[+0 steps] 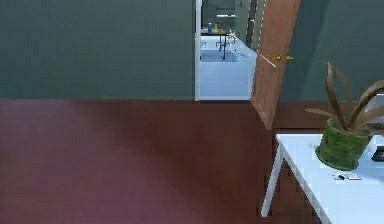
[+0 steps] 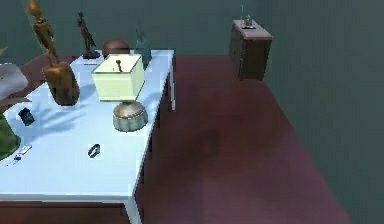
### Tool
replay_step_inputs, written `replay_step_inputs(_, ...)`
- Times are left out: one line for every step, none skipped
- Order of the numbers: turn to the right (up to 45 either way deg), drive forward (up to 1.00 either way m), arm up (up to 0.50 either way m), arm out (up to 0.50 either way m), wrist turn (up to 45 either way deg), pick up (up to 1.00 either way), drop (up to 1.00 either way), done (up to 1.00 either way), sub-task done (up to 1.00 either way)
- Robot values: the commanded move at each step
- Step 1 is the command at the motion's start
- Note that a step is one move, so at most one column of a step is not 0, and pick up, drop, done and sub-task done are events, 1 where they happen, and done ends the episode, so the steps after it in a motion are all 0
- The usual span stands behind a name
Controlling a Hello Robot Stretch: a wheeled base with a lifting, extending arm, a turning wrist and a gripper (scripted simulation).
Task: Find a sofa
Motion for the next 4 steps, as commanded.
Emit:
replay_step_inputs(-45.0,0.0,0.0,0.0,0.0,0.0,0.0,0.0,0.0)
replay_step_inputs(-42.0,0.0,0.0,0.0,0.0,0.0,0.0,0.0,0.0)
replay_step_inputs(0.0,0.1,0.0,0.0,0.0,0.0,0.0,0.0,0.0)
replay_step_inputs(45.0,0.0,0.0,0.0,0.0,0.0,0.0,0.0,0.0)
